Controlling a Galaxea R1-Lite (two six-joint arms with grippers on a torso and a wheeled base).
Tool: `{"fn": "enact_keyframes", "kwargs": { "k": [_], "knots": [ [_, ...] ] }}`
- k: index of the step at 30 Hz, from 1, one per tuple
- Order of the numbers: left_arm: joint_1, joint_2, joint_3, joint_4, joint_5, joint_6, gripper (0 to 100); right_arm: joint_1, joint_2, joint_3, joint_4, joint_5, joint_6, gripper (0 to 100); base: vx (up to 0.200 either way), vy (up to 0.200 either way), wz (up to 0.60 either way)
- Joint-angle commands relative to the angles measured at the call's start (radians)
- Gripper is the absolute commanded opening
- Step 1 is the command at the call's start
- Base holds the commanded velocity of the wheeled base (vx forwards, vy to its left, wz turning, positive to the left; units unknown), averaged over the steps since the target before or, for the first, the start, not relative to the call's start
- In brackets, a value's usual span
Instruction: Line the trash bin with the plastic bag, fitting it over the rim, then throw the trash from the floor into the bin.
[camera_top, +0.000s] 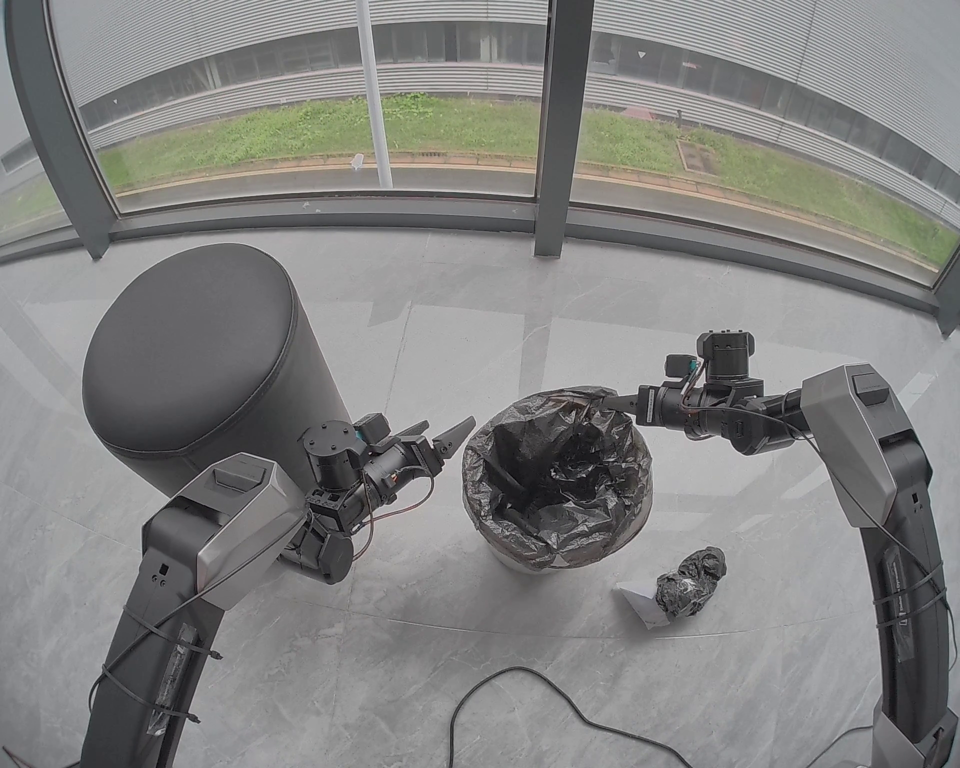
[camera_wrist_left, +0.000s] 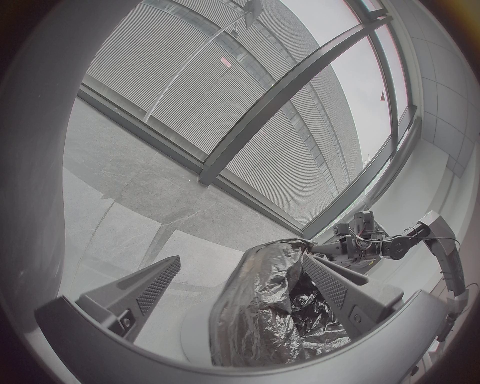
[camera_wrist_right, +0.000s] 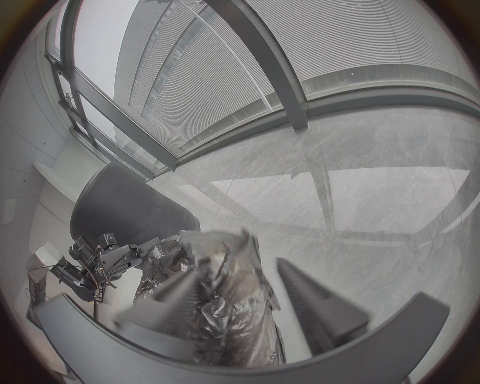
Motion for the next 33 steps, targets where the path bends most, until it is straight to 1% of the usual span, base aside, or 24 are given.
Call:
{"fn": "enact_keyframes", "kwargs": {
  "k": [1, 6, 14, 19, 22, 23, 27, 28, 29, 31, 32, 33],
  "knots": [
    [0.0, -0.001, 0.015, -0.007, 0.0, 0.0, 100, -0.003, 0.026, -0.027, -0.008, -0.016, -0.002, 100, 0.0, 0.0, 0.0],
    [0.0, -0.001, 0.017, -0.016, 0.0, 0.0, 100, -0.018, 0.049, -0.078, -0.006, -0.051, -0.002, 100, 0.0, 0.0, 0.0],
    [0.0, -0.005, 0.018, -0.016, 0.0, 0.0, 100, -0.015, 0.086, -0.105, -0.009, -0.185, -0.034, 100, 0.0, 0.0, 0.0],
    [0.0, -0.004, 0.026, -0.016, 0.0, 0.0, 100, -0.007, 0.072, -0.107, -0.011, -0.188, -0.036, 100, 0.0, 0.0, 0.0],
    [-0.006, 0.001, 0.032, -0.019, 0.0, 0.001, 100, 0.019, 0.031, -0.107, -0.037, -0.183, -0.042, 100, 0.0, 0.0, 0.0],
    [-0.01, 0.005, 0.032, -0.018, 0.0, 0.001, 100, 0.039, 0.011, -0.101, -0.052, -0.185, -0.04, 100, 0.0, 0.0, 0.0],
    [-0.023, 0.016, 0.032, -0.024, 0.0, 0.0, 100, 0.063, -0.017, -0.084, -0.066, -0.183, -0.05, 100, 0.0, 0.0, 0.0],
    [-0.029, 0.021, 0.032, -0.025, 0.0, 0.0, 100, 0.085, -0.031, -0.059, -0.074, -0.185, -0.08, 100, 0.0, 0.0, 0.0],
    [-0.032, 0.022, 0.032, -0.025, 0.0, 0.0, 100, 0.089, -0.035, -0.05, -0.075, -0.185, -0.094, 100, 0.0, 0.0, 0.0],
    [-0.043, 0.028, 0.031, -0.025, -0.001, 0.001, 100, 0.109, -0.058, 0.017, -0.101, -0.189, -0.183, 100, 0.0, 0.0, 0.0],
    [-0.044, 0.028, 0.031, -0.024, 0.0, 0.001, 100, 0.111, -0.06, 0.023, -0.104, -0.189, -0.189, 100, 0.0, 0.0, 0.0],
    [-0.052, 0.033, 0.031, -0.022, 0.0, 0.0, 100, 0.121, -0.072, 0.074, -0.141, -0.192, -0.249, 100, 0.0, 0.0, 0.0]
  ]
}}
